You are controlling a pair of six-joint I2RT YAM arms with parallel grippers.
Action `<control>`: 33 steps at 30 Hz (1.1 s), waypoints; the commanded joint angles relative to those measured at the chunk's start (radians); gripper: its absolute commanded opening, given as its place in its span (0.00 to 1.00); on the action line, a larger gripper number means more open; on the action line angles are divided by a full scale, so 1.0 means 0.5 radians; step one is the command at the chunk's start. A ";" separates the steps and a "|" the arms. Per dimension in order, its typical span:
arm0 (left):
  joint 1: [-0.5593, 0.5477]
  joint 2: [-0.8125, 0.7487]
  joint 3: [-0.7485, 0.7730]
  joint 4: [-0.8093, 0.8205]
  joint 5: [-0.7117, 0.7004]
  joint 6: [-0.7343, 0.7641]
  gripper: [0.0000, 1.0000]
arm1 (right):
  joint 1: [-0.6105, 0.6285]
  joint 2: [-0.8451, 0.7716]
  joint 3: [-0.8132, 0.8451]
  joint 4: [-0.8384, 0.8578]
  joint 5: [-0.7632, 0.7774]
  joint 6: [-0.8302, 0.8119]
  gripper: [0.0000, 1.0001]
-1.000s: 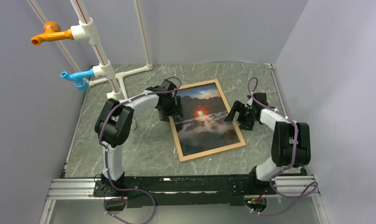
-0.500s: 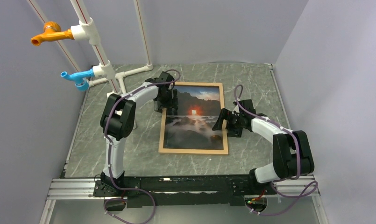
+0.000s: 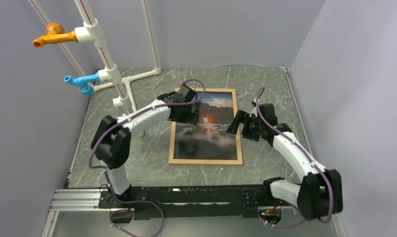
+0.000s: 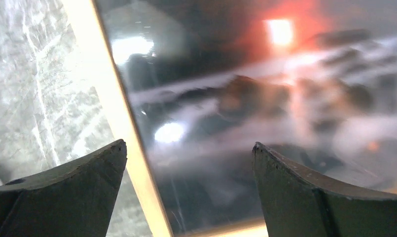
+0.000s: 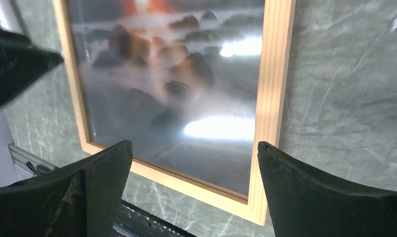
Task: Put the photo into the frame
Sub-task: Adjust the photo frame at the center of the board, then reset both arms
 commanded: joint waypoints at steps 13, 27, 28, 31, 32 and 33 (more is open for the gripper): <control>-0.626 -2.093 -1.238 0.377 -0.663 -0.115 0.99 | -0.029 -0.539 0.127 -0.192 0.160 -0.078 1.00; -0.619 -3.259 -1.671 -0.547 -1.664 -0.650 0.99 | -0.377 -0.495 -0.029 -0.067 0.080 -0.225 1.00; -0.617 -3.273 -1.688 -0.541 -1.699 -0.642 0.99 | -0.388 -0.481 -0.036 -0.047 0.076 -0.236 1.00; -0.617 -3.270 -1.730 -0.416 -1.757 -0.515 0.99 | -0.484 -0.425 -0.036 -0.006 0.104 -0.265 1.00; -0.617 -3.246 -1.738 -0.387 -1.781 -0.496 0.99 | -0.500 -0.412 -0.039 0.016 0.105 -0.270 1.00; -0.615 -3.210 -1.752 -0.328 -1.795 -0.440 1.00 | -0.516 -0.399 -0.047 0.050 0.101 -0.275 1.00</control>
